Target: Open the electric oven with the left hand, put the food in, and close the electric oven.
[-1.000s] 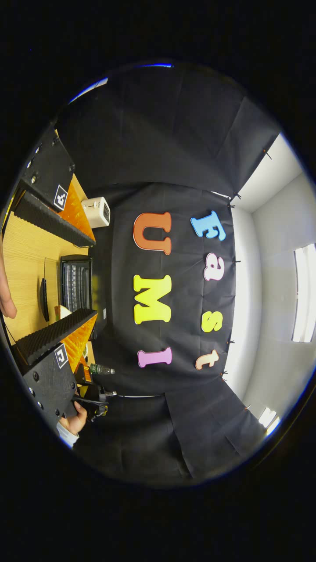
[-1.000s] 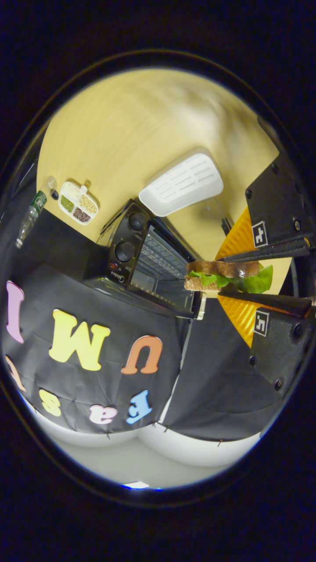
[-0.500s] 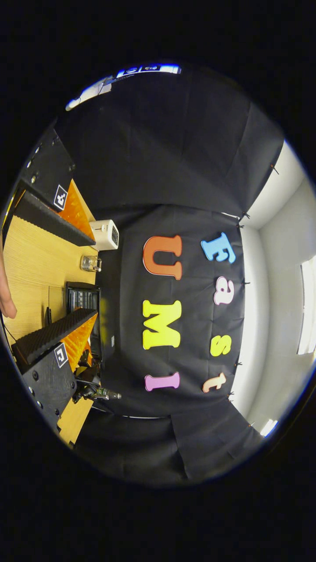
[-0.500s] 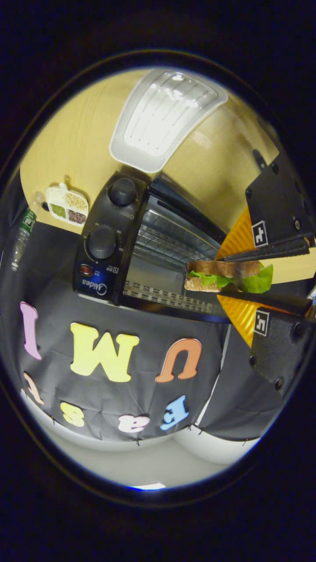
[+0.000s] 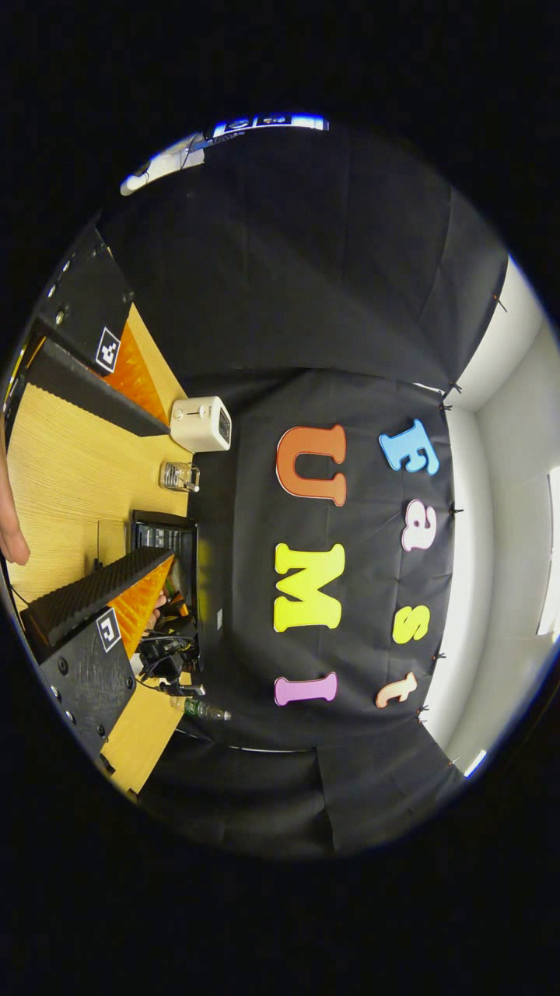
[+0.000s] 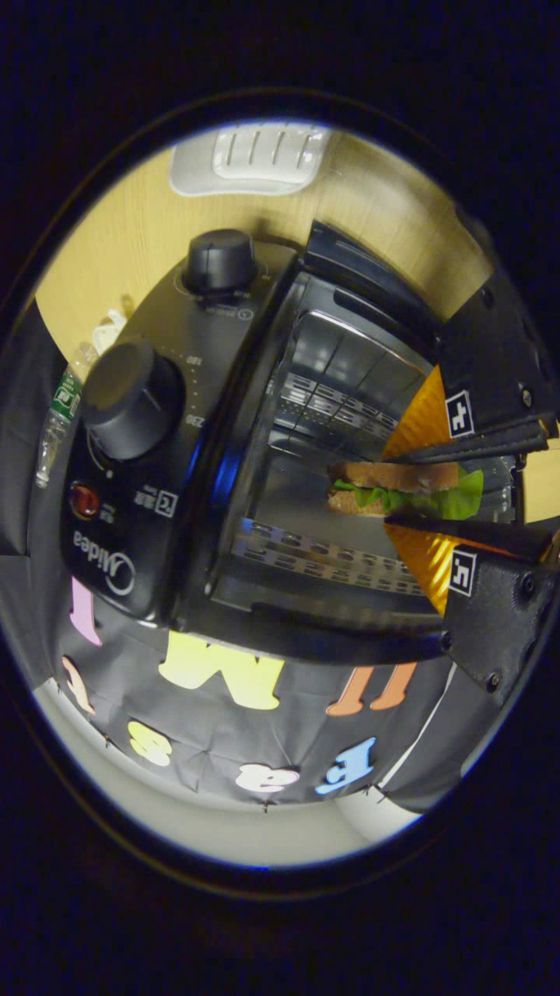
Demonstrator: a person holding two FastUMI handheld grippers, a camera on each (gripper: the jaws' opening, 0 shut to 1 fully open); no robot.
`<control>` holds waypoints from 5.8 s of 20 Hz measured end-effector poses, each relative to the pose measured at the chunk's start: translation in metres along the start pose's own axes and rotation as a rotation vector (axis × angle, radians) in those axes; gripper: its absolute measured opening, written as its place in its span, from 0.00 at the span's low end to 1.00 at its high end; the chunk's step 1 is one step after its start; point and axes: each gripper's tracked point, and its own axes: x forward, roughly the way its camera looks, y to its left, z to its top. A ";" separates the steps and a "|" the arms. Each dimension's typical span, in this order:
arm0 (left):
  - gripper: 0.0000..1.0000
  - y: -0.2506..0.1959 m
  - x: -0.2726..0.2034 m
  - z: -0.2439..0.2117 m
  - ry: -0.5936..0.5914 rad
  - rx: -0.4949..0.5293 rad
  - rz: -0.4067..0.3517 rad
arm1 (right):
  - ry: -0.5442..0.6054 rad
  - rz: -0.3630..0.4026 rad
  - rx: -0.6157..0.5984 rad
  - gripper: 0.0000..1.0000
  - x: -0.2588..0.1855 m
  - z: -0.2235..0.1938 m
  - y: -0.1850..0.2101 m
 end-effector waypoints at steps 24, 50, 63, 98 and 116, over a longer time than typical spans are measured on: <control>0.94 0.003 0.002 -0.018 0.026 -0.027 0.023 | 0.122 -0.124 -0.829 0.94 0.010 -0.026 -0.004; 0.94 -0.031 0.008 -0.036 0.082 0.027 -0.009 | 0.340 -0.163 -1.265 1.00 -0.118 0.001 0.031; 0.94 -0.105 0.068 -0.105 0.253 0.069 -0.123 | -0.061 0.074 -1.191 0.99 -0.305 0.163 0.145; 0.94 -0.190 0.113 -0.224 0.566 0.107 -0.135 | -0.339 0.057 -1.140 0.96 -0.385 0.330 0.128; 0.95 -0.196 0.170 -0.116 0.289 0.131 -0.119 | -0.348 0.021 -1.125 0.96 -0.387 0.343 0.113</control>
